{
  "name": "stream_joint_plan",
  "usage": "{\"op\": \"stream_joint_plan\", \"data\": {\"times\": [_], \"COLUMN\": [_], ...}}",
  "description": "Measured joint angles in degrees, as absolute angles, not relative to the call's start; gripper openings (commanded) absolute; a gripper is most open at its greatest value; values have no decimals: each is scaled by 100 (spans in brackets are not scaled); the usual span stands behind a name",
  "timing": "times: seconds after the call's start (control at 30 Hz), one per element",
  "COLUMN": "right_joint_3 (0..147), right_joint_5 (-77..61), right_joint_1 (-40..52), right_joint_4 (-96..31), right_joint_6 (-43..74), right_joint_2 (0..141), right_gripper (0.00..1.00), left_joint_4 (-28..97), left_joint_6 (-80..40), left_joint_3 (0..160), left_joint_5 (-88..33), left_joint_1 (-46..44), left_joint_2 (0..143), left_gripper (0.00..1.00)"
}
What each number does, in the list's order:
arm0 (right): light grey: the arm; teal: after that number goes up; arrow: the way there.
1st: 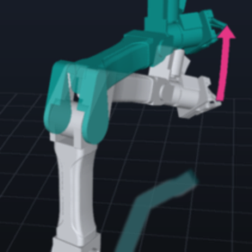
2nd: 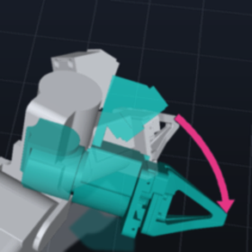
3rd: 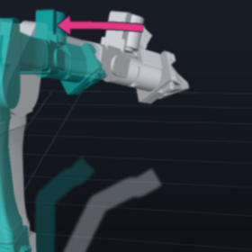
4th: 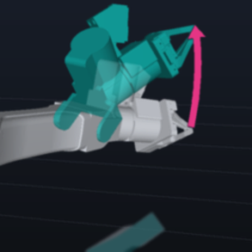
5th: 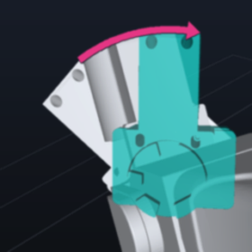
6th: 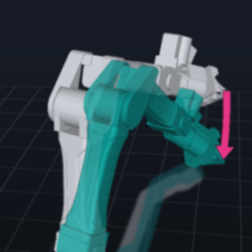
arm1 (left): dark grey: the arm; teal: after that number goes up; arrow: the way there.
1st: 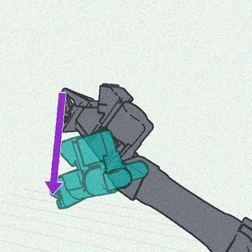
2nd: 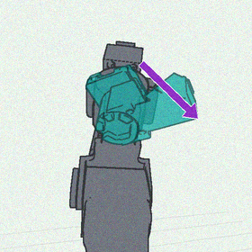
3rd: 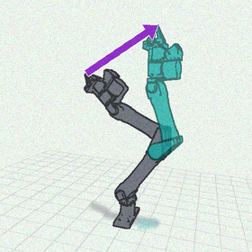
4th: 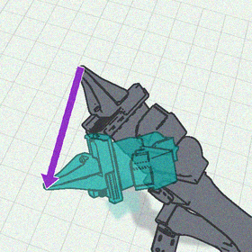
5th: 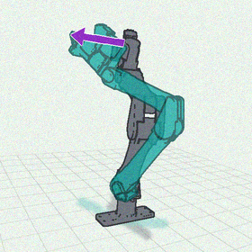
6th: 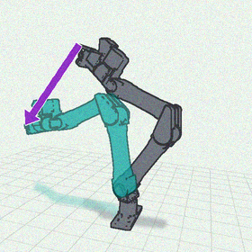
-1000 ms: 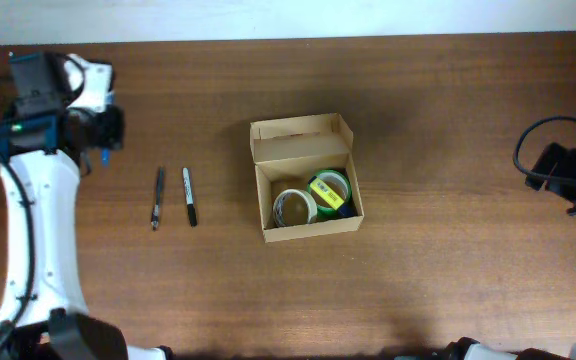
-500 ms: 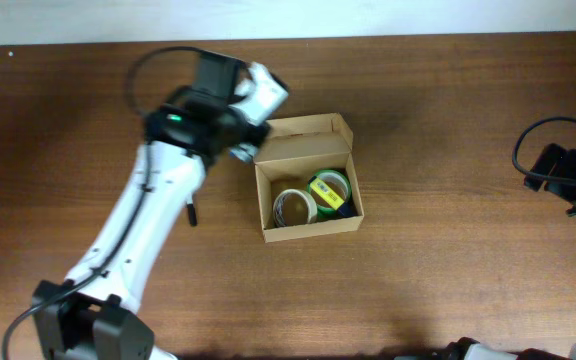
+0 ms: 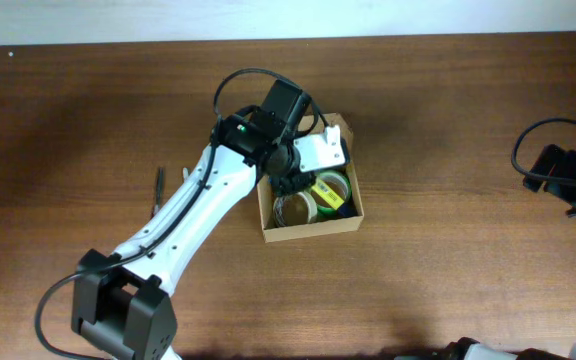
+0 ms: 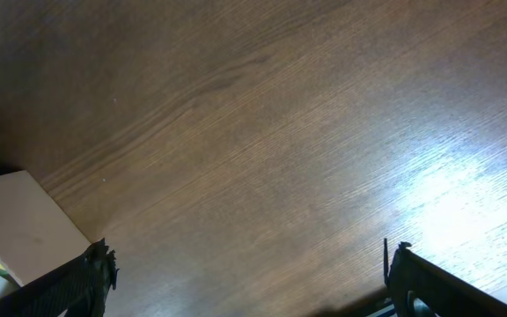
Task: Pack container
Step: 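Lift the blue pen and carry it into the box with the left gripper, then release the blue pen and move the left gripper back over the black pen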
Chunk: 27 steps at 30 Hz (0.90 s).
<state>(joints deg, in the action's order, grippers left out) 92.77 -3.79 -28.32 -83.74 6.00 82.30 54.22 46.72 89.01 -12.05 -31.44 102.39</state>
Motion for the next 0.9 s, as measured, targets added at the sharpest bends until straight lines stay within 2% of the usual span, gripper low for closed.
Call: {"op": "stream_joint_plan", "data": {"times": [0.17,0.57,0.6,0.7,0.73,0.8,0.9], "right_joint_3": [9277,9277,9277,9277,9277,9277,9277], "right_joint_5": [-386,-401,-401,-401,-401,-403,-401], "right_joint_1": [-2832,-2832,-2832,-2832,-2832,-2832,-2832], "right_joint_4": [-8381,-8521,-8525,-8525,-8525,-8525,-8527], "right_joint_6": [600,602,600,602,598,602,600], "right_joint_2": [8230,8230,8230,8230,8230,8230,8230], "right_gripper": [99,99,99,99,99,99,99], "left_joint_4": [5806,5725,5719,5712,5699,5645,5631], "left_joint_6": [5085,5516,5520,5590,5596,5583,5511], "left_joint_3": [8901,8901,8899,8899,8899,8899,8901], "left_joint_5": [-1339,-1461,-1461,-1463,-1461,-1457,-1433], "left_joint_1": [-3144,-3144,-3144,-3144,-3144,-3144,-3144], "left_joint_2": [10484,11281,11308,11316,11316,11316,11316], "left_gripper": [1,2,5,40,47,59,67]}}
